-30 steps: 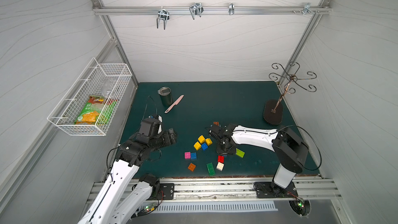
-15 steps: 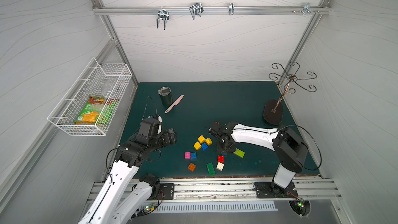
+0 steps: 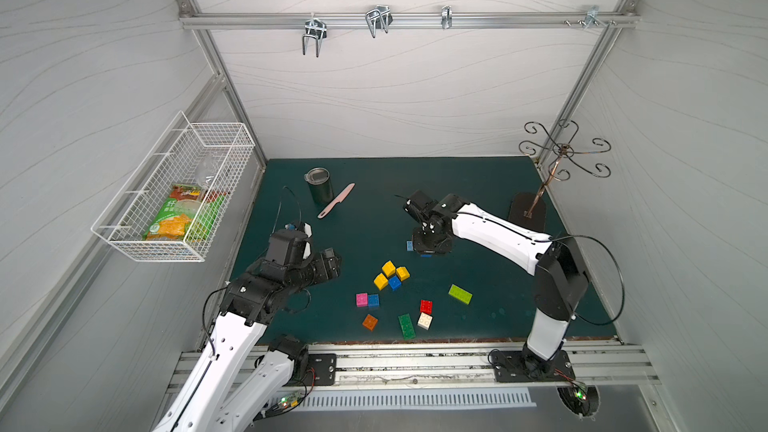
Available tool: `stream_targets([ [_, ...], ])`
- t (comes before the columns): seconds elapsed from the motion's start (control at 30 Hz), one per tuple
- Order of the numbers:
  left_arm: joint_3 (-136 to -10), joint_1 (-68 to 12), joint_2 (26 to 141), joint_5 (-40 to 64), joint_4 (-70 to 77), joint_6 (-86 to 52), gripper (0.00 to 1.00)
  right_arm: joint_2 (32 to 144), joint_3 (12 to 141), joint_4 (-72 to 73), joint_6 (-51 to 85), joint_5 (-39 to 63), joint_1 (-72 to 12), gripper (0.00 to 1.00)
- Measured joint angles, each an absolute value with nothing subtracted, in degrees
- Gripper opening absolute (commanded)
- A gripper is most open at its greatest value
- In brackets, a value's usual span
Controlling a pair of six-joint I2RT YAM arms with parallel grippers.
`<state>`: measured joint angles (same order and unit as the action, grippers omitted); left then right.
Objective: Assemble the number 1 with lego
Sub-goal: Assemble the lego brick with the lego brick.
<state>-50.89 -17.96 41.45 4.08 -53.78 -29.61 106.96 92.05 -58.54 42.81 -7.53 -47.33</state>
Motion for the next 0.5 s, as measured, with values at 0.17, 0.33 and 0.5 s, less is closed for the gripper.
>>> stream_targets([
  [0.17,-50.9,-18.0,41.3,4.1,-53.8,-29.6,0.87,113.7,99.8,-61.7,39.3,-7.1,-45.4,0.17],
  [0.33,-50.9,-18.0,41.0,4.3,-53.8,-29.6,0.87,118.0,104.4,-63.7,37.7,-6.1,-45.1,0.16],
  [0.5,-50.9,-18.0,41.4,4.9,-53.8,-29.6,0.87,121.1,107.2,-64.4,37.0,-5.5,-44.9,0.17],
])
